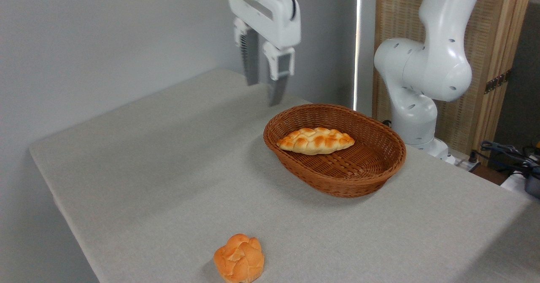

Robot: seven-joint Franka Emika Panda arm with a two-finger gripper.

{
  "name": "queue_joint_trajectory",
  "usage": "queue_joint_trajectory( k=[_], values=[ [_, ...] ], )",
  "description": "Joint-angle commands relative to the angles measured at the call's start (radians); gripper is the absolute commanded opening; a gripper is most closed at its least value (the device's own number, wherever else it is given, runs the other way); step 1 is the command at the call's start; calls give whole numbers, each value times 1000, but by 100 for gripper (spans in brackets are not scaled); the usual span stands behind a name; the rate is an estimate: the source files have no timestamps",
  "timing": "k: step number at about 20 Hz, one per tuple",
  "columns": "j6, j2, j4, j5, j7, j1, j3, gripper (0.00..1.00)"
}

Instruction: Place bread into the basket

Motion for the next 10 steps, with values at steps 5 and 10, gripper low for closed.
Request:
queue_joint_trajectory(
  k=[5, 10],
  values=[
    [-102, 353, 429, -1, -62, 88, -57, 100],
    [-102, 388, 455, 13, -164, 110, -106, 100]
  ],
)
